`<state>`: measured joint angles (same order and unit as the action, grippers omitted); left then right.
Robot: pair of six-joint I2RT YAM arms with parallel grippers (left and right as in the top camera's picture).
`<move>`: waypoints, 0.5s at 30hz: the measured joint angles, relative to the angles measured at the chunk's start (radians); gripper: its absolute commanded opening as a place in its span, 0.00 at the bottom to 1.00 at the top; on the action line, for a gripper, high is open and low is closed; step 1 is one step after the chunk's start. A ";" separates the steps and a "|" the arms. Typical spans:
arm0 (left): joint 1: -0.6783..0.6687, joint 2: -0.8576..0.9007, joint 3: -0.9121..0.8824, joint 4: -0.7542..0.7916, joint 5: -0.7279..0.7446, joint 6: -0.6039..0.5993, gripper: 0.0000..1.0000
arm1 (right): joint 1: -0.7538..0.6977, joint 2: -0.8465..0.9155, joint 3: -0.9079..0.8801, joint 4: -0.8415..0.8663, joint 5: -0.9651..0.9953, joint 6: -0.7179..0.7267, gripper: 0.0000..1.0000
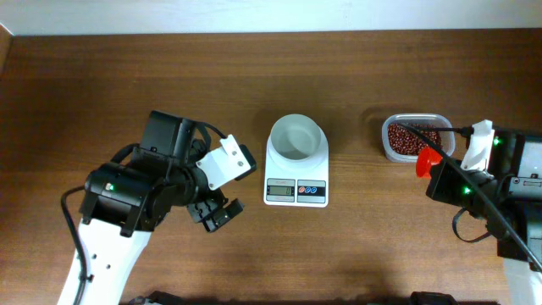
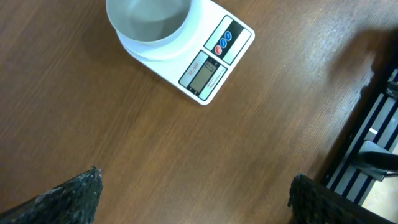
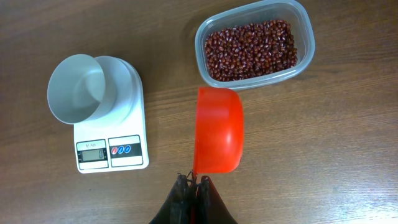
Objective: Scoop and weigh 50g on scale
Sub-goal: 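Withdraw the left gripper from the scale toward the left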
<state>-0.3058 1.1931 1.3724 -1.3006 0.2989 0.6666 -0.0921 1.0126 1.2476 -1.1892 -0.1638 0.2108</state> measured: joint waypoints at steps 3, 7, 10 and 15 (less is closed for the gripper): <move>0.001 0.000 0.000 0.001 0.000 0.000 0.99 | 0.000 0.000 0.000 0.000 0.000 -0.001 0.04; 0.001 0.000 0.000 -0.027 0.000 0.000 0.99 | 0.000 0.000 0.000 0.000 0.005 -0.001 0.04; 0.001 0.000 0.001 -0.019 0.000 0.000 0.99 | 0.000 0.000 0.000 -0.002 0.008 -0.024 0.04; 0.001 0.004 0.003 -0.019 0.000 0.000 0.99 | 0.000 0.000 0.000 -0.008 0.018 -0.080 0.04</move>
<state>-0.3050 1.1969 1.3750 -1.3201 0.2985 0.6670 -0.0921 1.0126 1.2476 -1.1969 -0.1463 0.1307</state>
